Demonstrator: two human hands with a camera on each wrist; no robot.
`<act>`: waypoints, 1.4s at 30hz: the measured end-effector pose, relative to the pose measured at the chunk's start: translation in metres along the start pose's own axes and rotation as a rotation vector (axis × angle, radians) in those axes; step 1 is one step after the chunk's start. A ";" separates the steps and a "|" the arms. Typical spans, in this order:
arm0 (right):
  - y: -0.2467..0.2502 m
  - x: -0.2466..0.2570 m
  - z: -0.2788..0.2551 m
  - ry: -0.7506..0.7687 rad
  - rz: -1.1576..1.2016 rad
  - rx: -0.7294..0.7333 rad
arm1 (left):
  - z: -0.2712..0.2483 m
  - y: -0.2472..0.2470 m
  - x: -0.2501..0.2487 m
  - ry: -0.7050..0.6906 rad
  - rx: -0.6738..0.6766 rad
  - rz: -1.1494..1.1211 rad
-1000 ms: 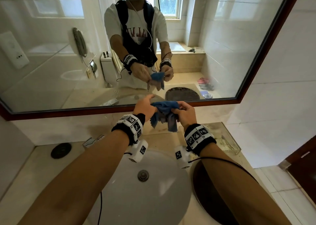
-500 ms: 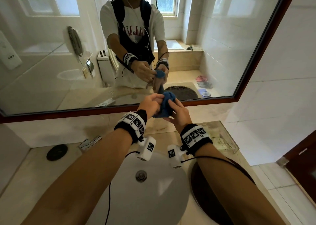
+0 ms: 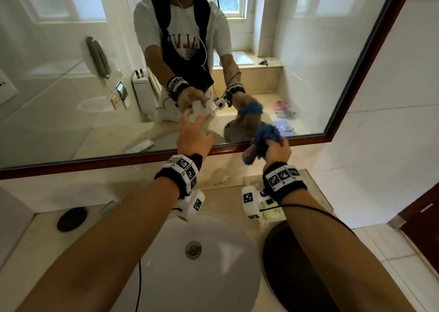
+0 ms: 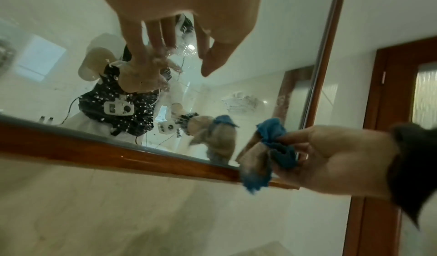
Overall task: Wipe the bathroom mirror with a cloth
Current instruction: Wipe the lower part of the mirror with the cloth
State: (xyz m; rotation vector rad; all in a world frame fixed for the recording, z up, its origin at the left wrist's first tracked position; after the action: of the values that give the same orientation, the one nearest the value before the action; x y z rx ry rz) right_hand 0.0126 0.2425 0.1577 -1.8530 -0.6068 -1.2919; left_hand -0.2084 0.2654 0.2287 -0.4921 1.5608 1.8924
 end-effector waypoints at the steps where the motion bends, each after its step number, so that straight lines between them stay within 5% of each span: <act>1: 0.004 0.008 0.004 0.036 -0.009 -0.045 | 0.003 0.003 -0.002 -0.021 -0.056 0.058; 7: 0.000 0.039 0.031 0.169 -0.032 -0.080 | 0.029 0.007 -0.008 -0.041 -0.166 0.328; 13: -0.044 0.029 0.040 0.219 -0.278 -0.022 | 0.047 0.006 0.004 -0.050 -0.138 0.464; 24: -0.132 -0.029 -0.020 0.270 -0.652 0.345 | 0.046 0.007 0.011 -0.083 -0.129 0.537; 28: -0.116 -0.024 -0.010 0.267 -0.587 0.345 | 0.046 0.006 0.015 -0.076 -0.142 0.556; 37: -0.011 0.026 0.059 0.147 -0.405 0.055 | 0.045 0.005 0.013 -0.039 -0.090 0.518; 42: -0.001 0.038 0.063 0.106 -0.422 0.076 | 0.043 0.008 0.009 -0.027 -0.108 0.520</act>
State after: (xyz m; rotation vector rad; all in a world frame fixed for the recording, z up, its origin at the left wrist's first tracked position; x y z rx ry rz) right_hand 0.0606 0.2920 0.1822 -1.6345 -1.0129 -1.5998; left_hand -0.2155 0.3080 0.2388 -0.1030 1.6892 2.3647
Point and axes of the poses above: each hand's wrist, its own z-axis towards the middle knuckle, its own y-axis out of the back of the hand, x = y × z, the point moved 4 cm from there along z, towards the middle knuckle, and after that the axes turned 10 degrees about x, right-handed, at the moved point
